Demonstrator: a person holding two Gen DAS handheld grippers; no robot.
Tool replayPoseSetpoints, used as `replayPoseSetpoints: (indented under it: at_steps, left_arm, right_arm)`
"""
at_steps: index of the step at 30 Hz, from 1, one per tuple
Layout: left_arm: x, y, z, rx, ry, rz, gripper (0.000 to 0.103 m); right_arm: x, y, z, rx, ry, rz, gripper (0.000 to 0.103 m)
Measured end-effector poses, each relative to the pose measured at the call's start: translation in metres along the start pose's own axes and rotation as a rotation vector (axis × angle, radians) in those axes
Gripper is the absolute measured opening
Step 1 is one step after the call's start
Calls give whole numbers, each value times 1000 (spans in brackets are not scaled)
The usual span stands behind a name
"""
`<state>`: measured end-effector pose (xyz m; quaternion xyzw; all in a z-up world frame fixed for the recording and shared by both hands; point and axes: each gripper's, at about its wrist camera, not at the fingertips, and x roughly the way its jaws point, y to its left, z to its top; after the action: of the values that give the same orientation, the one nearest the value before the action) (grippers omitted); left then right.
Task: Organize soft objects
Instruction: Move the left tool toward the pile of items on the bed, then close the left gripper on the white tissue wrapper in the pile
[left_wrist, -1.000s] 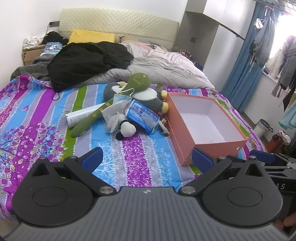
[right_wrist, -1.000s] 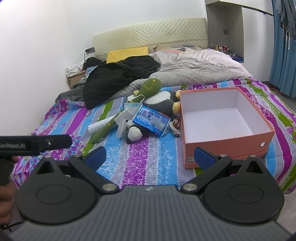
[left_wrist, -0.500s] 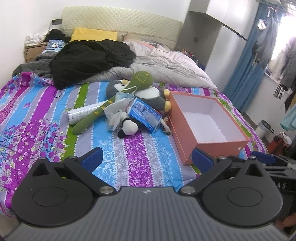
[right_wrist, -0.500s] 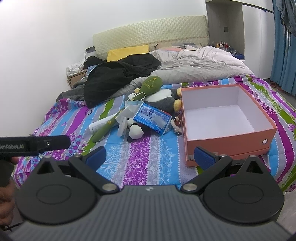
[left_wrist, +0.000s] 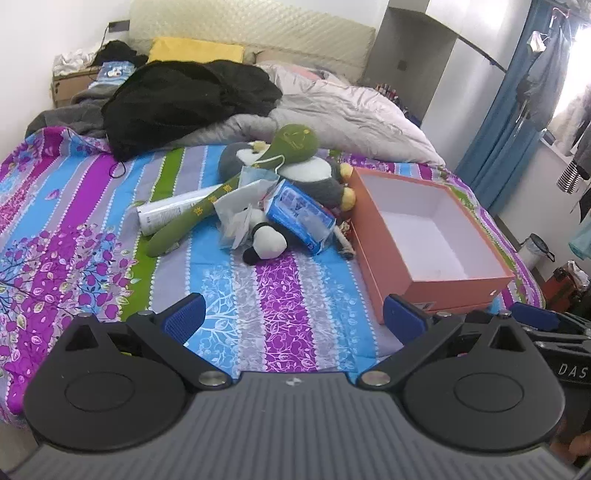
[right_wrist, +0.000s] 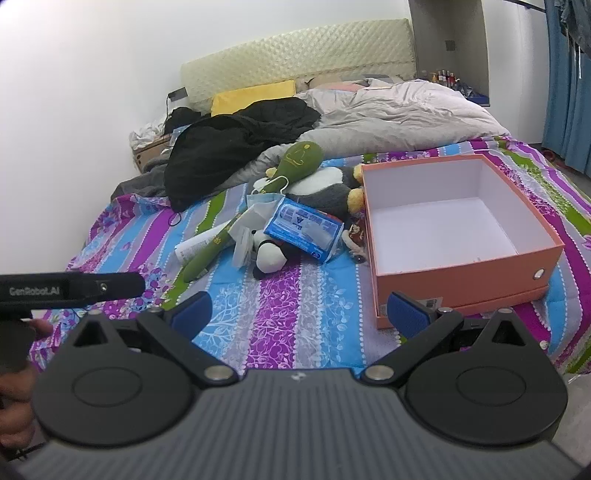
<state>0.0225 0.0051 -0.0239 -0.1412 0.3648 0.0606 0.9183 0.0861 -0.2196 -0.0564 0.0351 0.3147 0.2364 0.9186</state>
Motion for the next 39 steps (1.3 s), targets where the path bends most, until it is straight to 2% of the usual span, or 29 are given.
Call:
replayPoseSetpoints:
  at_steps: [4,9,12,14,15,18,22,28,35,39]
  left_arm:
    - [21,3,4,9,26,-7,103]
    - [47,7,10,35,22,-11,103]
    - [64,9,14,52,32,-4,103]
    - [76,14,17,45,44,-1,102]
    - [82,17,19,33,53,-12,102]
    - [98,28,24,20,65,-10,102]
    - [118,40,30,27,77,8,102]
    - [151,61,38,-9,96,-15,101]
    - [199,77,45,-1,117,10,101]
    - [229,86,51,2,133,18,93]
  right_arm:
    - [19,-3,4,-1,23,-36,103]
    - [39,-6,9,26,30,-30,103]
    - [51,-12,7,51,71,-12,102]
    - [61,-13,6,51,112,-11,96]
    - [67,-13,10,54,89,-1,90]
    - [81,-13,12,62,103,-8,88]
    - [100,-9,15,55,113,1,78]
    - [133,2,21,10,114,17,77]
    - [184,7,31,-8,124,12,76]
    - [219,4,36,13,147,13,76]
